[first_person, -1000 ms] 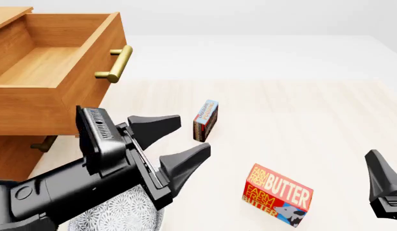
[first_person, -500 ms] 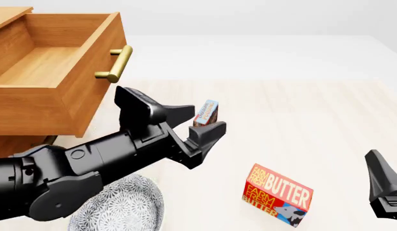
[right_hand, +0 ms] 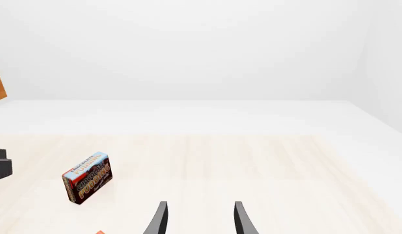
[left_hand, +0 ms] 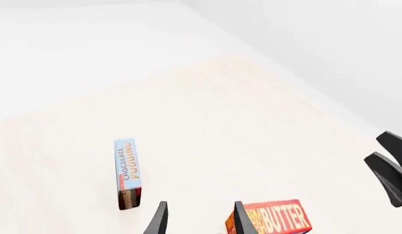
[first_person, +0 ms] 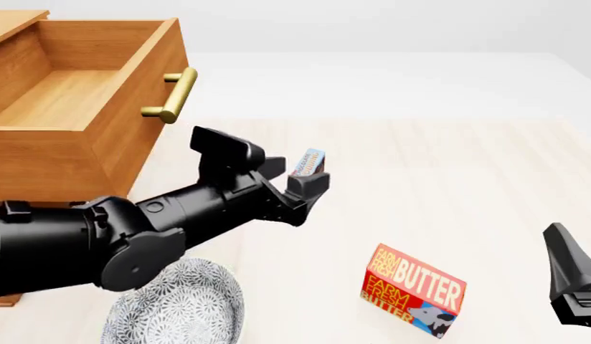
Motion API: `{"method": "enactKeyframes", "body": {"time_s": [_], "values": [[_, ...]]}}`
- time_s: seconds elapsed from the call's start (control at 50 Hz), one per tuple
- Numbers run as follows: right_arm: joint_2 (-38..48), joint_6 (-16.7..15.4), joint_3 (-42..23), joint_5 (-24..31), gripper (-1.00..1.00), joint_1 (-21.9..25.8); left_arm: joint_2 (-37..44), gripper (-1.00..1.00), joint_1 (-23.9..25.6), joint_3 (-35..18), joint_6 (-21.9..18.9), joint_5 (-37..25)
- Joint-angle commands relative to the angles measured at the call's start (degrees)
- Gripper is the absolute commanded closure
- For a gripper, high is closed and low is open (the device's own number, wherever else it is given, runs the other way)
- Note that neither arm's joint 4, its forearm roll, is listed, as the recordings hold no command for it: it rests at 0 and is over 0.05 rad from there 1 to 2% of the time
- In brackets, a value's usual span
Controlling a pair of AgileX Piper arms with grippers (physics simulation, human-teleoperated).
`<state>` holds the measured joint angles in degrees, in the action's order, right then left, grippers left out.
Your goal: Put the chocolate pudding in the top drawer of the cabinet and close it.
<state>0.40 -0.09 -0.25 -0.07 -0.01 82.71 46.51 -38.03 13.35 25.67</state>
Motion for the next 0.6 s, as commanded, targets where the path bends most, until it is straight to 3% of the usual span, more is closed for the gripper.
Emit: {"method": "enactKeyframes", "body": {"time_s": [0.02, 0.08, 0.16, 0.2, 0.26, 0.28, 0.6], "values": [[0.00, 0.00, 0.00, 0.00, -1.00, 0.00, 3.30, -1.00, -2.64, -0.93, 0.29, 0.04], [0.00, 0.00, 0.00, 0.00, -1.00, 0.00, 3.09, -1.00, -2.92, -1.64, 0.26, -1.17], [0.00, 0.00, 0.00, 0.00, -1.00, 0.00, 5.74, -1.00, -3.39, -0.90, 0.31, 1.79], [0.00, 0.00, 0.00, 0.00, -1.00, 0.00, 5.10, -1.00, -3.54, -2.46, 0.35, -0.77], [0.00, 0.00, 0.00, 0.00, -1.00, 0.00, 6.54, -1.00, -3.53, -1.52, 0.26, 1.20], [0.00, 0.00, 0.00, 0.00, -1.00, 0.00, 5.83, -1.00, -4.06, -2.58, 0.28, -0.83], [0.00, 0.00, 0.00, 0.00, -1.00, 0.00, 8.26, -1.00, -7.35, -3.16, 0.06, -1.01]]}}
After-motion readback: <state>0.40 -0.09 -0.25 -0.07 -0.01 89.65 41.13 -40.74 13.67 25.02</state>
